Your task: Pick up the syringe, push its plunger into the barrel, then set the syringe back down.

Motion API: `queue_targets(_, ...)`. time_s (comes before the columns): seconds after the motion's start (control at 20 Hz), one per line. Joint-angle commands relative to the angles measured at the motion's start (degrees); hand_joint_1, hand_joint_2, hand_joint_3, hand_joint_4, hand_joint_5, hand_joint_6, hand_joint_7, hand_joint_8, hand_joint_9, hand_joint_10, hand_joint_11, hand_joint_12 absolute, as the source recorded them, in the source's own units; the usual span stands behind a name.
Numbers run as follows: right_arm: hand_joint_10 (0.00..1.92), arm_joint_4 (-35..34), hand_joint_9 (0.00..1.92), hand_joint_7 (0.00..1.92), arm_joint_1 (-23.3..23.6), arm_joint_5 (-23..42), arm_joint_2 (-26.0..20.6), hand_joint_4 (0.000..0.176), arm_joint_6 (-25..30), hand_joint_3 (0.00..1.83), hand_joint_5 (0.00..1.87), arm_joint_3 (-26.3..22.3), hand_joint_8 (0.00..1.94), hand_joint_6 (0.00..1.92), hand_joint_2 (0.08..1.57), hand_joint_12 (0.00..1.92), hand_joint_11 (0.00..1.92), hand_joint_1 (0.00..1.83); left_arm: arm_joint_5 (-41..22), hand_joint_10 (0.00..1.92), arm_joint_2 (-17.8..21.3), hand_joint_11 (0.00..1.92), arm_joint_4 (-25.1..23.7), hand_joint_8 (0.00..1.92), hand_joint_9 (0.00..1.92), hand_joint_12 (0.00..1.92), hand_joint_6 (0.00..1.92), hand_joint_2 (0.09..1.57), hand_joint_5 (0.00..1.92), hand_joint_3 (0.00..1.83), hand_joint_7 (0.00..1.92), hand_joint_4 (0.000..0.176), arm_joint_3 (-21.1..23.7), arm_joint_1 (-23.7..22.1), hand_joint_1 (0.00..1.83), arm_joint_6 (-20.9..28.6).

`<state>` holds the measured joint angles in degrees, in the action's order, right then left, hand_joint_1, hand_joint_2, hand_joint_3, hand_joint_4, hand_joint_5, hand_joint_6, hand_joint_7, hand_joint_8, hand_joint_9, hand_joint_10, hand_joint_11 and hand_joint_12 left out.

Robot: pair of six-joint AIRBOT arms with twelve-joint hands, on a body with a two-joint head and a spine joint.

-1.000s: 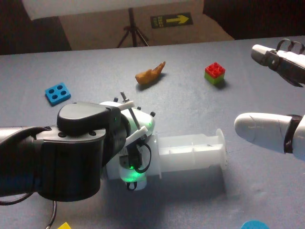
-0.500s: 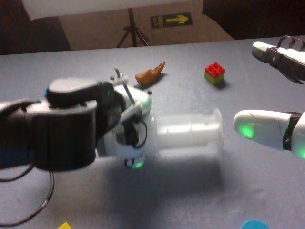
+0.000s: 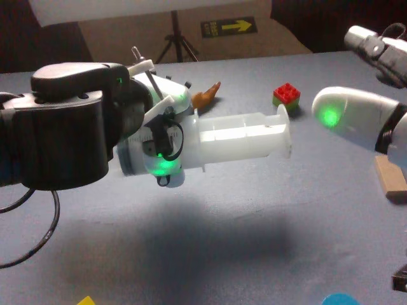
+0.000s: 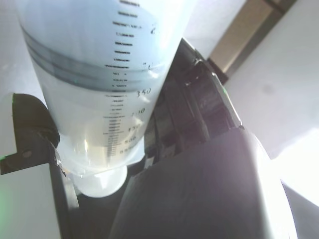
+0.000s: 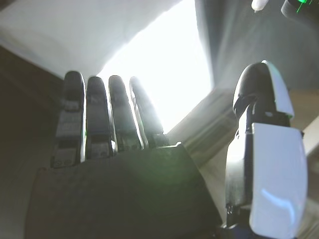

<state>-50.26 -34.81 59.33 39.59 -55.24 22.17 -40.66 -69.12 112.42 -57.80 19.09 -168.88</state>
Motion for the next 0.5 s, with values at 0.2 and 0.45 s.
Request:
queue_targets(0.2, 0.00, 0.40, 0.07, 0.09, -1.75, 13.63, 4.61, 0.000, 6.67, 0.00, 0.09, 0.51, 0.00, 0.00, 0.97, 0.40, 0.00, 0.28, 5.94, 1.46, 0.73, 0.66, -4.75, 1.32, 0.79, 1.44, 1.08, 1.19, 0.82, 0.00, 0.76, 0.000, -0.80, -2.49, 1.36, -2.44)
queue_targets(0.45, 0.00, -5.27, 0.07, 0.08, -0.26, 16.20, 8.95, 0.000, 8.24, 0.00, 0.09, 2.56, 0.00, 0.00, 0.97, 0.36, 0.00, 0.30, 7.19, 1.47, 2.01, 0.63, -5.47, 1.33, 0.78, 1.46, 1.10, 1.19, 0.82, 0.00, 0.75, 0.000, -1.01, -3.68, 1.35, -2.94)
